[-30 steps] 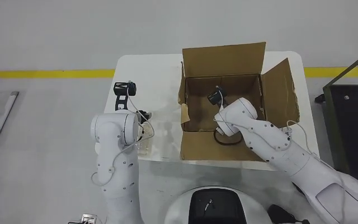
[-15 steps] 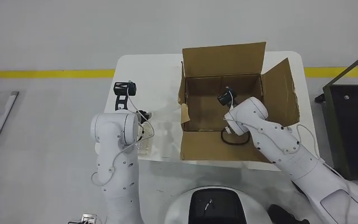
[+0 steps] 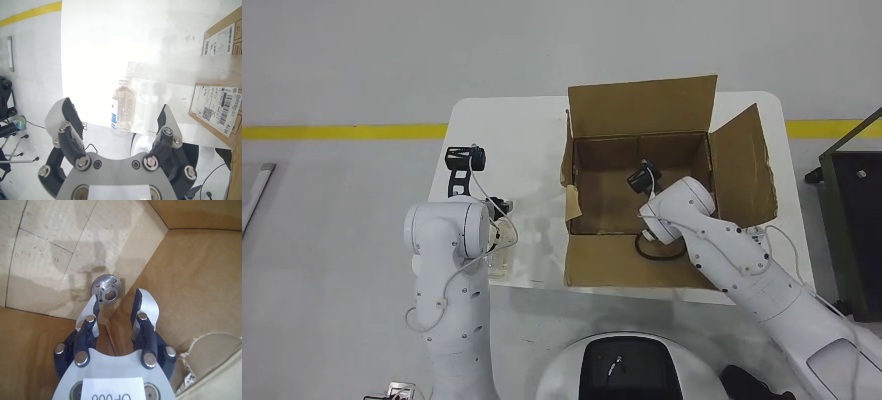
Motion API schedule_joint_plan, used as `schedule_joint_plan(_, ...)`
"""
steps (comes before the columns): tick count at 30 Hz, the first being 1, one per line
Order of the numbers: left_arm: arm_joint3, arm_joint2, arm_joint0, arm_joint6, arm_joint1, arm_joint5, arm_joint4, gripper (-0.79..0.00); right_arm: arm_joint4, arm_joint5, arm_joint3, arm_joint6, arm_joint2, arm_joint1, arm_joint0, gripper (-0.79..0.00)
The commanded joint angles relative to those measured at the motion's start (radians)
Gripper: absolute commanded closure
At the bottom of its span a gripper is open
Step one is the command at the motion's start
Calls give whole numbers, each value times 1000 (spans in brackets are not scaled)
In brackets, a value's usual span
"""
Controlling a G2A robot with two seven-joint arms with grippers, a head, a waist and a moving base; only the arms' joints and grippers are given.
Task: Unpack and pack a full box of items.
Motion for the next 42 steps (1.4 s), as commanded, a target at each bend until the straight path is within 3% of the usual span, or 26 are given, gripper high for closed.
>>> schedule_joint_plan(1, 0, 0, 0, 0, 0, 0, 0, -785, -4, -2, 7, -6, 2, -3, -1, -446)
schedule_joint_plan(8, 0, 0, 0, 0, 0, 0, 0, -785, -15, -9, 41, -28, 14, -13, 1, -517)
schedule_joint_plan(14, 0, 0, 0, 0, 0, 0, 0, -785, -18, -18, 64, -36, 18, -25, 6, -456)
schedule_joint_plan(18, 0, 0, 0, 0, 0, 0, 0, -785, -15, -20, 85, -47, 21, -33, 7, -511)
schedule_joint_plan(21, 0, 0, 0, 0, 0, 0, 0, -785, -1, -27, 100, -55, 22, -40, 9, -493)
schedule_joint_plan(25, 0, 0, 0, 0, 0, 0, 0, -785, 28, -33, 119, -70, 29, -48, 11, -526)
schedule_joint_plan(26, 0, 0, 0, 0, 0, 0, 0, -785, 34, -38, 126, -72, 30, -50, 11, -517)
schedule_joint_plan(27, 0, 0, 0, 0, 0, 0, 0, -785, 32, -41, 131, -73, 30, -52, 13, -428)
schedule_joint_plan(28, 0, 0, 0, 0, 0, 0, 0, -785, 48, -38, 132, -79, 35, -54, 13, -413)
schedule_joint_plan(35, 0, 0, 0, 0, 0, 0, 0, -785, 164, -71, 130, -117, 81, -62, 8, -394)
schedule_joint_plan(42, 0, 0, 0, 0, 0, 0, 0, -785, 170, -91, 65, -105, 122, -56, -1, -508)
